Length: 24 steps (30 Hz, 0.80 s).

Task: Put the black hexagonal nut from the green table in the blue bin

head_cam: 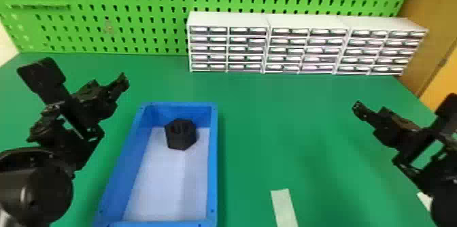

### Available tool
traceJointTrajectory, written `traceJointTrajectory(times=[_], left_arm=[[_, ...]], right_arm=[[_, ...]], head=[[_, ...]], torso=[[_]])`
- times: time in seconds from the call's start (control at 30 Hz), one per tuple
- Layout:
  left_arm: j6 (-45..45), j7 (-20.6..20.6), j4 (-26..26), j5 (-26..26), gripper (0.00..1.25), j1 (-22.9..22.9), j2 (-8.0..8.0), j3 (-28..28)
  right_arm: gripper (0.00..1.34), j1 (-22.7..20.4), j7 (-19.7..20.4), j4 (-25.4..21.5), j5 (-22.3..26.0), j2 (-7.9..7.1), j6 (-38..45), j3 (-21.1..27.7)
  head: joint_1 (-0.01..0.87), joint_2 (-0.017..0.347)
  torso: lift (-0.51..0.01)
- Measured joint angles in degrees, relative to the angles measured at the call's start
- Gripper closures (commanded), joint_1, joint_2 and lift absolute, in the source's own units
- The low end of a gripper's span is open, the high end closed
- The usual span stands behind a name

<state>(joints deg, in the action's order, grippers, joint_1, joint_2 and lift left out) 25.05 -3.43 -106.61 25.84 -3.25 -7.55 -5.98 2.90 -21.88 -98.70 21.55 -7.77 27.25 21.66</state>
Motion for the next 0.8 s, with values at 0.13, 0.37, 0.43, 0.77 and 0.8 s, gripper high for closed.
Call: traceJointTrajectory(times=[0.13, 0.37, 0.43, 0.77, 0.8], left_arm=[[0.0, 0.0, 0.0, 0.0, 0.48, 0.0, 0.05, 0.0], [0.0, 0.0, 0.0, 0.0, 0.48, 0.0, 0.08, 0.0], [0.0, 0.0, 0.0, 0.0, 0.48, 0.0, 0.08, 0.0], [0.0, 0.0, 0.0, 0.0, 0.48, 0.0, 0.08, 0.0], [0.0, 0.0, 0.0, 0.0, 0.48, 0.0, 0.08, 0.0]], right_arm=[[0.35, 0.0, 0.0, 0.0, 0.0, 0.08, 0.0, 0.0], [0.35, 0.0, 0.0, 0.0, 0.0, 0.14, 0.0, 0.0], [0.34, 0.0, 0.0, 0.0, 0.0, 0.17, 0.0, 0.0], [0.34, 0.1, 0.0, 0.0, -0.1, 0.30, 0.0, 0.1], [0.34, 0.1, 0.0, 0.0, -0.1, 0.30, 0.0, 0.1]], head=[[0.691, 0.009], [0.691, 0.009], [0.691, 0.009], [0.691, 0.009], [0.691, 0.009]], torso=[[-0.097], [-0.097], [-0.097], [-0.097], [-0.097]])
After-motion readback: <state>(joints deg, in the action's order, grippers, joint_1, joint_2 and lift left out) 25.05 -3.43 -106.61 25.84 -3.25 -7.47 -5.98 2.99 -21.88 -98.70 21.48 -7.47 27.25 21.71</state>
